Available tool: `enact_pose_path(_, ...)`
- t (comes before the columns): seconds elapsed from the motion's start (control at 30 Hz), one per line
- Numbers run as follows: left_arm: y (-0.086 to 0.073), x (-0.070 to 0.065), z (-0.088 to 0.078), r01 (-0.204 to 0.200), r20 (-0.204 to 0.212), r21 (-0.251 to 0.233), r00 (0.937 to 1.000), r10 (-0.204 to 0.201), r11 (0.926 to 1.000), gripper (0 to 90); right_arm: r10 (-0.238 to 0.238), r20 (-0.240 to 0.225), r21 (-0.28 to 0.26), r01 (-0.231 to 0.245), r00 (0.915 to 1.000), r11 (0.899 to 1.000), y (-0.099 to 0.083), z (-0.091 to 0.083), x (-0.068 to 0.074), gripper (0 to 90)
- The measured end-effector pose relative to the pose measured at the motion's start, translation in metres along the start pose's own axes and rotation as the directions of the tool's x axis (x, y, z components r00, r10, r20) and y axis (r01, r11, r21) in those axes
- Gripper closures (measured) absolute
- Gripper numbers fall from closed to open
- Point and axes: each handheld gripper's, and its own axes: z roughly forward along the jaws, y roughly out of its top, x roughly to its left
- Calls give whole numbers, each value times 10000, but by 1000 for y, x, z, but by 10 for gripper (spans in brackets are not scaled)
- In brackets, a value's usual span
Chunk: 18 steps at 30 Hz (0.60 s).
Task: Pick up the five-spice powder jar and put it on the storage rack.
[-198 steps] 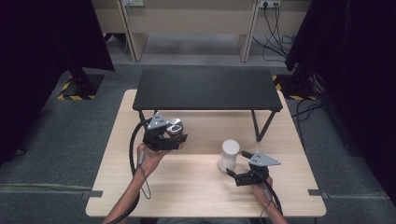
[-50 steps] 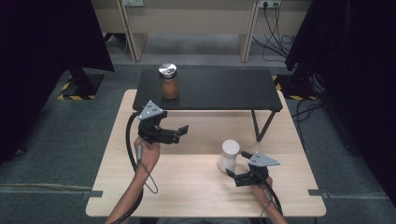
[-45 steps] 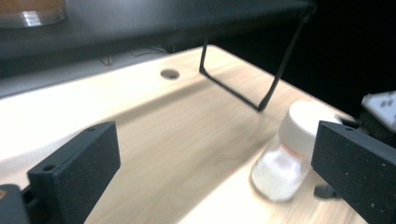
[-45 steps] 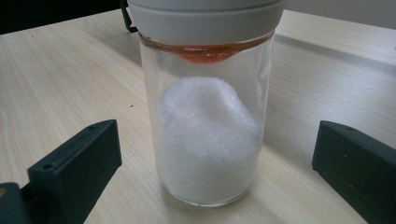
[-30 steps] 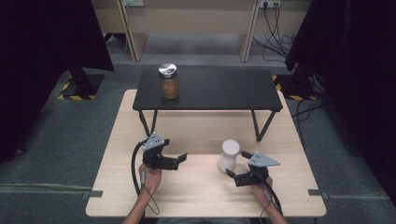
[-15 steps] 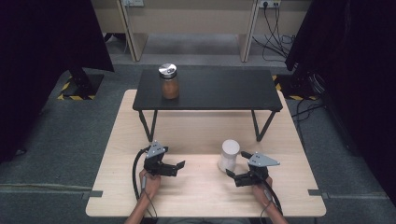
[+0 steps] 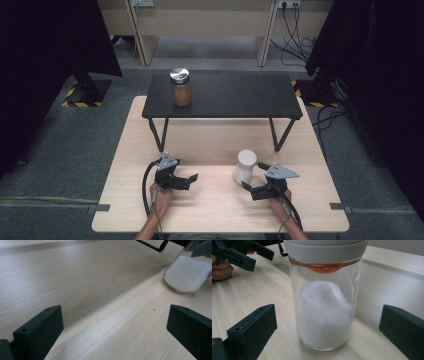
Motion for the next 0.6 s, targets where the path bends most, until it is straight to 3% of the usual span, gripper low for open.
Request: enact_pose_path(0.6,1,0,0,67,-36,46,10000,-67,10000,2,-23,-11,33,23,10000,10000,0,0,0,13)
